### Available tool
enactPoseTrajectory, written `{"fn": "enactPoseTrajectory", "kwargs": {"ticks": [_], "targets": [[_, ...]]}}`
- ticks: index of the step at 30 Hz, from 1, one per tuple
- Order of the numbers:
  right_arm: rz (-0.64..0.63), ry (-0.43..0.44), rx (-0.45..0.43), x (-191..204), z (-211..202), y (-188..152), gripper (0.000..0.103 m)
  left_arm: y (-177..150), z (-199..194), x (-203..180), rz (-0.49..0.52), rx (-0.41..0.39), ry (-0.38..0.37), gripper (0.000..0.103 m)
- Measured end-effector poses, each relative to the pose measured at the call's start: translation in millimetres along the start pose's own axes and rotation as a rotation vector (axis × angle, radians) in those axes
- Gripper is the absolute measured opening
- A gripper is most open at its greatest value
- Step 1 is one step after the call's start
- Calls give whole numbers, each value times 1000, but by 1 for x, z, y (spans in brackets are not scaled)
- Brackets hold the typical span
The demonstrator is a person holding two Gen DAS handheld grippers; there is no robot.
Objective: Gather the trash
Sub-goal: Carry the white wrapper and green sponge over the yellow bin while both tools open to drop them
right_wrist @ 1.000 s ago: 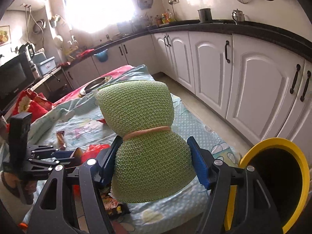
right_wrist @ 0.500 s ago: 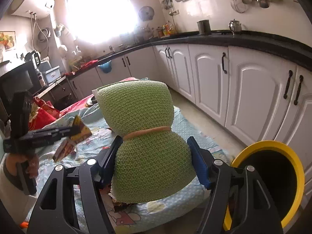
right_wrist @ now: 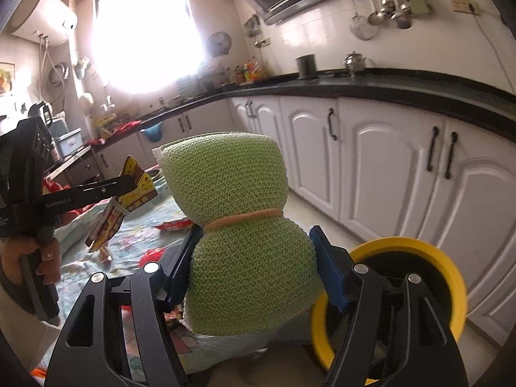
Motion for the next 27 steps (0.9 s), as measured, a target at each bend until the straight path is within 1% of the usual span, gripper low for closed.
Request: {"fn": "enactPoseTrajectory", "kwargs": {"ticks": [5,9,20,27], "targets": [[19,-48,-30,-24,-21,0,65,7,6,-36,40,-20,-35,28],[31,-94,-45,-46,-37,-3,65,7,15,-57,63,-27,-56,28],[97,-185,-74,-93,-72,-26,65,-2,42,-118,125,-8,-138,28],[141,-221,-73,-114,-81,-38,65,-7,57,-152,173,10,-172,28]]}}
Point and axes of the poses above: each gripper's, at about its wrist camera, not at the fingertips, and z roughly the way its jaws point, x to its left, y to its top, the point moved 4 cm from there along z, roughly the way its jaws point, and after that the axes turned 3 degrees about y, right-handed, at the moved point
